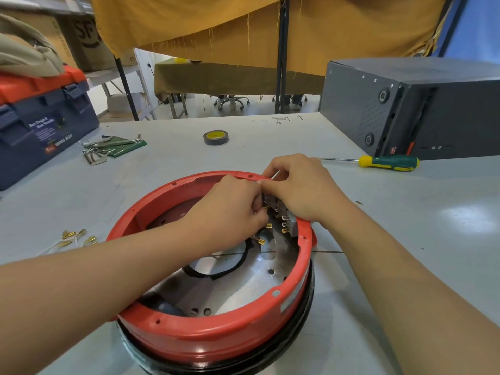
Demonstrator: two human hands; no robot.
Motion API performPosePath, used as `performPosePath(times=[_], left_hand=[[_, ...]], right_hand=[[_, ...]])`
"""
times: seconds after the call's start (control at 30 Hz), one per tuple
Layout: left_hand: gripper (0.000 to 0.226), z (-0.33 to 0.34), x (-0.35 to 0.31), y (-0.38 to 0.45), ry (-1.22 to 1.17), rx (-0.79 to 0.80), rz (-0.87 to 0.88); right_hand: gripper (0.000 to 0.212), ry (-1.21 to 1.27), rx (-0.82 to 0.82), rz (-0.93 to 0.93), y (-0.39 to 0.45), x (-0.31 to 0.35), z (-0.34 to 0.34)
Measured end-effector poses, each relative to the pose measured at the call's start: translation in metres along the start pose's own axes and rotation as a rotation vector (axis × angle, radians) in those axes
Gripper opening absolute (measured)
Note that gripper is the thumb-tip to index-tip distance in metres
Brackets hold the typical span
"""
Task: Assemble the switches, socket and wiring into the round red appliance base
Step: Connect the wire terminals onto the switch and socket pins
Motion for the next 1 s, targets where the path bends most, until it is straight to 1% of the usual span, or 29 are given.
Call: performPosePath(times=[0.1, 0.2, 0.37, 0.43, 0.53, 0.73, 1.0], left_hand=[[0.015, 0.001, 0.000, 0.000, -0.013, 0.005, -0.003], [0.016, 0.001, 0.004, 0.002, -0.089, 0.027, -0.035], [0.016, -0.005, 0.019, 0.002, -0.249, 0.142, -0.080], [0.017, -0.006, 0.022, 0.001, -0.226, 0.154, -0.059], [0.014, -0.007, 0.023, 0.000, -0.143, 0.114, -0.005], [0.013, -0.006, 0.024, 0.001, -0.179, 0.105, 0.015], [0.015, -0.004, 0.021, 0.001, -0.079, 0.112, 0.060]], right_hand=[[0.011, -0.004, -0.002, 0.006, 0.000, -0.001, 0.000], [0.011, -0.001, -0.003, 0.004, 0.001, -0.001, 0.000], [0.013, 0.020, 0.025, 0.002, 0.002, -0.001, -0.001], [0.014, 0.023, 0.027, 0.001, 0.002, -0.002, -0.001], [0.015, 0.025, 0.030, -0.001, 0.001, -0.001, -0.001], [0.016, 0.021, 0.032, -0.006, 0.000, -0.001, -0.002], [0.018, 0.012, 0.034, -0.011, 0.000, 0.001, -0.002]])
Point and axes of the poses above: each hand's wrist, its own y-axis towards the middle knuckle, its own z-axis out of the palm, x = y × z, the point moved 5 cm from there along y, towards the middle knuckle, and after that the axes turned 1 degree about z, right-handed, at the moved point
